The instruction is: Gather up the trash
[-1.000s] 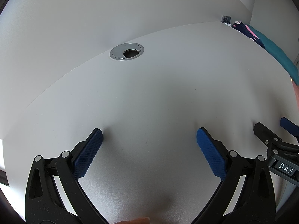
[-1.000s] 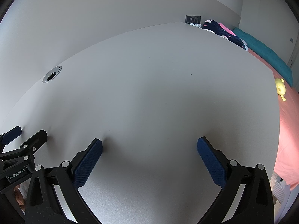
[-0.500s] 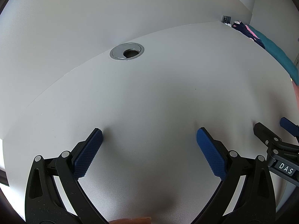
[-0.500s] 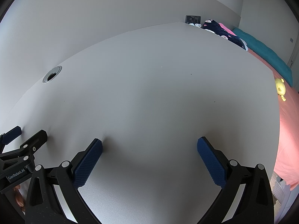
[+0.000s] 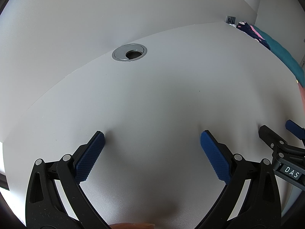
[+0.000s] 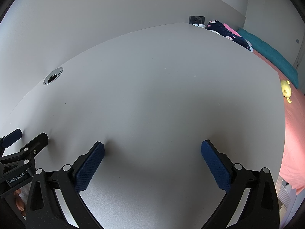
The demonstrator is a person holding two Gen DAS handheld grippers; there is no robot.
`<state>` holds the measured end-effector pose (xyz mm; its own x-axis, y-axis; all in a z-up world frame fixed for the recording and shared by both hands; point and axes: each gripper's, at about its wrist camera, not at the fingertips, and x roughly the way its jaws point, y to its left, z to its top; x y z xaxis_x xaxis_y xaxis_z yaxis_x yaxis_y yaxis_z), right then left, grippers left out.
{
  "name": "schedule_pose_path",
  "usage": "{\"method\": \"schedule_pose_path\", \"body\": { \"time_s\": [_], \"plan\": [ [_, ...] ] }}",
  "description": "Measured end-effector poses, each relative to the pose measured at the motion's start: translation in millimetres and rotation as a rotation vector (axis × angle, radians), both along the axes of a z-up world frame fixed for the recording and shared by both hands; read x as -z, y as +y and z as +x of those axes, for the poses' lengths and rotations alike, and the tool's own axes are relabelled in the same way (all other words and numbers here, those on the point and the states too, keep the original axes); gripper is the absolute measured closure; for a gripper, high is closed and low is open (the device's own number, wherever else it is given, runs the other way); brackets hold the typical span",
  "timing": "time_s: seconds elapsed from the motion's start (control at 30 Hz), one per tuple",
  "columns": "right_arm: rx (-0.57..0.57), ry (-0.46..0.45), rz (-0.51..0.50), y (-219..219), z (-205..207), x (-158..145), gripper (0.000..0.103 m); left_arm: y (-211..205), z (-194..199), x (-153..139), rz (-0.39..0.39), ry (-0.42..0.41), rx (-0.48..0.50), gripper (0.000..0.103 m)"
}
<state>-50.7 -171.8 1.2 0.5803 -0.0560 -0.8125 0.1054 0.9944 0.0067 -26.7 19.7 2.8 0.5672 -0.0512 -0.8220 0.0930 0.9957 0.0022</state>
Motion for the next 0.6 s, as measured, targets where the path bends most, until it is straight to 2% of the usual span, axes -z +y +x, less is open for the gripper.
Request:
{"method": "schedule_pose_path", "body": {
  "time_s": [0.6],
  "plan": [
    [0.0, 0.0, 0.0, 1.1, -0.8, 0.1, 0.002, -0.7, -0.1, 0.2, 0.0, -0.001, -0.001, 0.006]
  ]
}}
